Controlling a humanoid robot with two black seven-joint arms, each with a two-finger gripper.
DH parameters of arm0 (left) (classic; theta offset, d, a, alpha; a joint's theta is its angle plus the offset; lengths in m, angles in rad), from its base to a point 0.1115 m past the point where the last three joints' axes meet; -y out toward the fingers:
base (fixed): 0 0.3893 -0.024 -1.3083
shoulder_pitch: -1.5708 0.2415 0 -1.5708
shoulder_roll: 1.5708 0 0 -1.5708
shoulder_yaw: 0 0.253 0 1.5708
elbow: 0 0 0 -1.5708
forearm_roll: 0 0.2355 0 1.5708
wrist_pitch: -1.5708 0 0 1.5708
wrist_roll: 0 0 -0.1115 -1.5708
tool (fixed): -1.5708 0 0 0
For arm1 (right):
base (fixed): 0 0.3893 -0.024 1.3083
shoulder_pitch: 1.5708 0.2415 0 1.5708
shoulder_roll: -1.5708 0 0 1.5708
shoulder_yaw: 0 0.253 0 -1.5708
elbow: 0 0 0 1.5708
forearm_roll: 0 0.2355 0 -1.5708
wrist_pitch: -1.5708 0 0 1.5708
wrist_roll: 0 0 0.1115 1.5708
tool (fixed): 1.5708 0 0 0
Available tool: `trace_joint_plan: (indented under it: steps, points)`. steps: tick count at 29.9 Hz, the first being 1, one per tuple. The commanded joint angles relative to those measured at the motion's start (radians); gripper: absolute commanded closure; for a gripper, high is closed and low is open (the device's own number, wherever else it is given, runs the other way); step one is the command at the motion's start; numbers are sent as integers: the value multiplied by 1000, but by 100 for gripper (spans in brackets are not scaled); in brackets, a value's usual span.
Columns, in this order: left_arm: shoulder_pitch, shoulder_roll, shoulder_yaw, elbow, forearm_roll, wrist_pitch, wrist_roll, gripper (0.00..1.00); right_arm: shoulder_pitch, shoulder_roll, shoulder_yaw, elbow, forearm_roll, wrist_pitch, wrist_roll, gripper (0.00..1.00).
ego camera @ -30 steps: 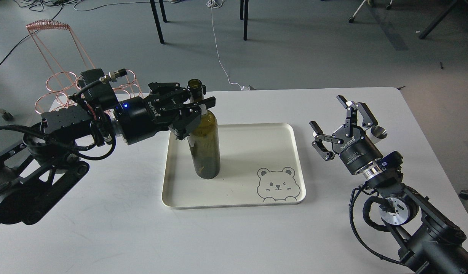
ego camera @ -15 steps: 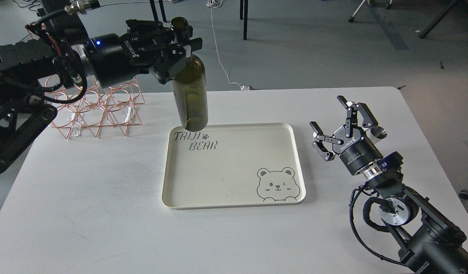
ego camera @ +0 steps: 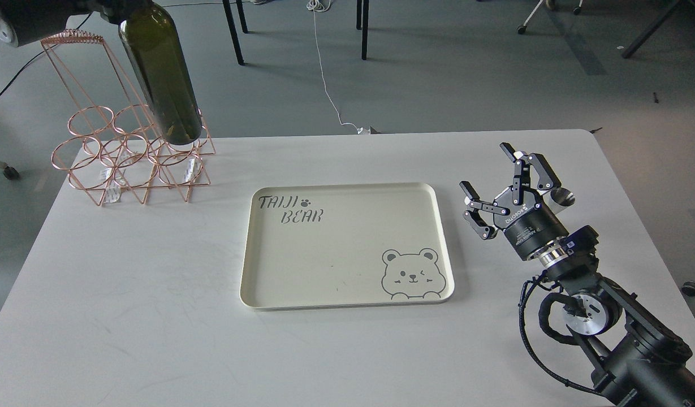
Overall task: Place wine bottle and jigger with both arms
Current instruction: 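Lift the wine bottle with the left gripper toward the copper rack, then lower the bottle into a slot of the copper rack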
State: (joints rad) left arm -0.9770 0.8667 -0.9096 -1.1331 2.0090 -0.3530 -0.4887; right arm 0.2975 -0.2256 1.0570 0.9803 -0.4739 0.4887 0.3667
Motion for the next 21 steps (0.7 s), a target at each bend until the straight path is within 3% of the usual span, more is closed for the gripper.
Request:
trace_joint_plan:
  steps: [1,6,21]
  points:
    - [4,2,9,48,2,5,0,77,-1,-1,0,0,0,0,-2,1]
    - [-2,-2,70,91,1,37,0,77,-6,0,0,0,0,0,0,1]
    - [-3,-14,69,118,-19,51,0,77,-6,-1,0,0,0,0,0,1]
